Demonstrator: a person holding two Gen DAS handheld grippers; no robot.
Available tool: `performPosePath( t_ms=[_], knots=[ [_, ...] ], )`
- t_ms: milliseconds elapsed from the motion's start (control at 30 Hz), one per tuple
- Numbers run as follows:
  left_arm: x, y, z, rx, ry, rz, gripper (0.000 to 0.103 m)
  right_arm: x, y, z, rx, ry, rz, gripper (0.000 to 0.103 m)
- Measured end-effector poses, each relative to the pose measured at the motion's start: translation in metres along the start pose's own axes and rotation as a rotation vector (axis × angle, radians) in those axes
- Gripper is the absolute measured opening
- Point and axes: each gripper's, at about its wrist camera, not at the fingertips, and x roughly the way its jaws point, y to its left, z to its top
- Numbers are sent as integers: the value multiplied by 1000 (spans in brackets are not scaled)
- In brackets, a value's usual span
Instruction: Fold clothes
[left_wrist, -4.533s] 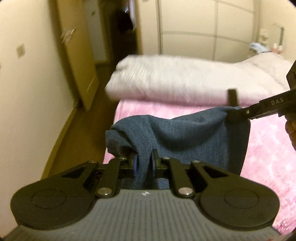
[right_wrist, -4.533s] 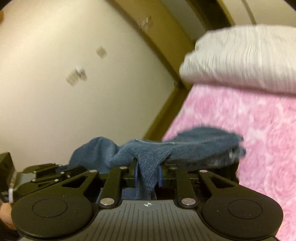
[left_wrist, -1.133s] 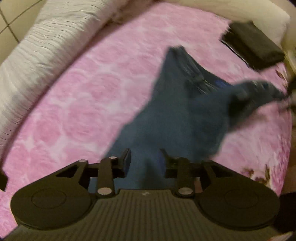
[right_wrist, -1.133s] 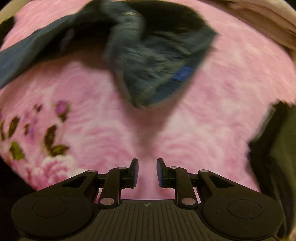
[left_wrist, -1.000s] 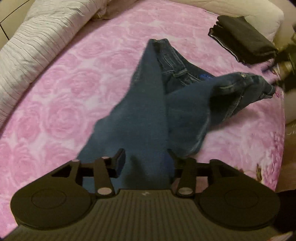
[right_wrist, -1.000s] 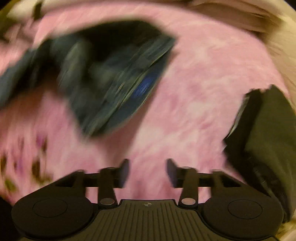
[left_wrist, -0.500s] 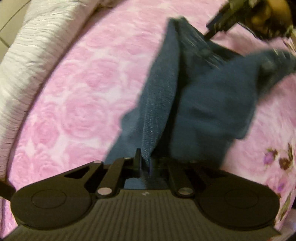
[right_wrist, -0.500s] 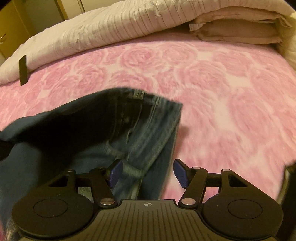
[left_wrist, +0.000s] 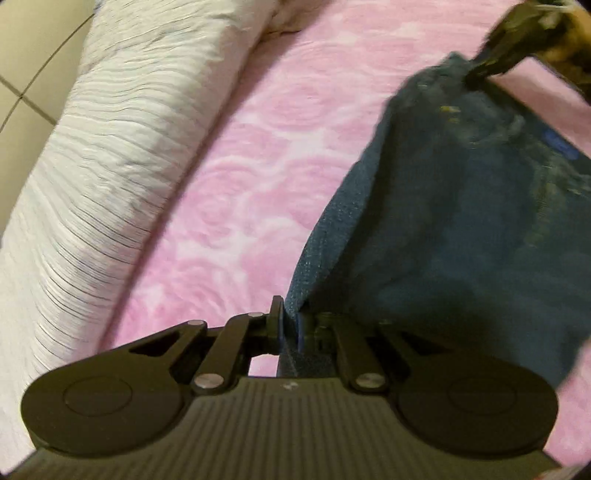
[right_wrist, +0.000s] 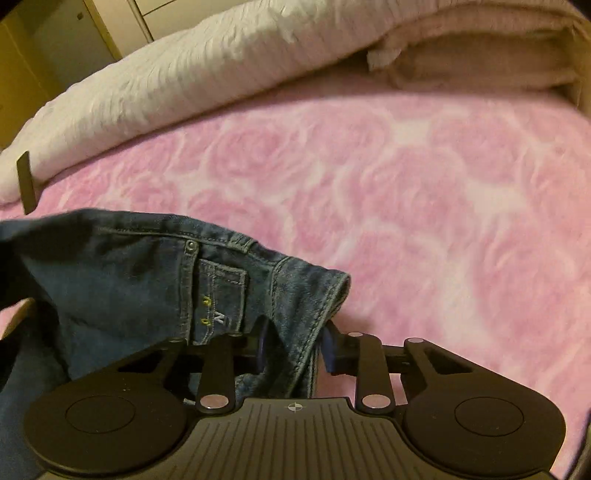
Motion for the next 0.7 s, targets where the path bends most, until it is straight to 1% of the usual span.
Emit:
performPosePath(
  t_ms=[67,100,133,167,200,267,333,367,400,433,500,567,633,700],
  knots=[
    [19,10,8,-58,25,28,10,1,-7,11,14,-11,-20,29],
    [26,14,11,-91,41,34,19,3,-9,14,22,-3,-29,29],
    [34,18,13,-124,57,40,29,4,-8,16,18,9,-59,32],
    [33,20,11,-154,48,47,32,2,-4,16,1,18,-107,39],
    [29,21,7,-176,35,40,31,-5,1,14,-18,17,-134,42],
    [12,19,-6,-216,8,28,32,-25,10,4,-50,-2,-131,45],
    [-12,14,-23,-272,-20,-12,33,-48,27,-14,-76,-18,-100,45],
    [-26,12,-35,-291,-32,-23,34,-59,37,-24,-89,-24,-86,45],
    [-39,9,-46,-309,-45,-33,38,-70,47,-35,-110,-32,-76,45],
    [-54,7,-61,-334,-55,-48,38,-81,59,-46,-139,-48,-80,45],
    [-75,2,-93,-365,-37,-45,38,-104,88,-68,-190,-88,-99,45],
    [-92,-4,-125,-387,-16,-35,39,-121,115,-86,-209,-110,-95,45],
    [-107,-12,-165,-408,19,-29,39,-135,150,-101,-237,-136,-71,45],
    [-114,-34,-202,-386,57,-54,39,-144,184,-112,-263,-155,-32,45]
  ],
)
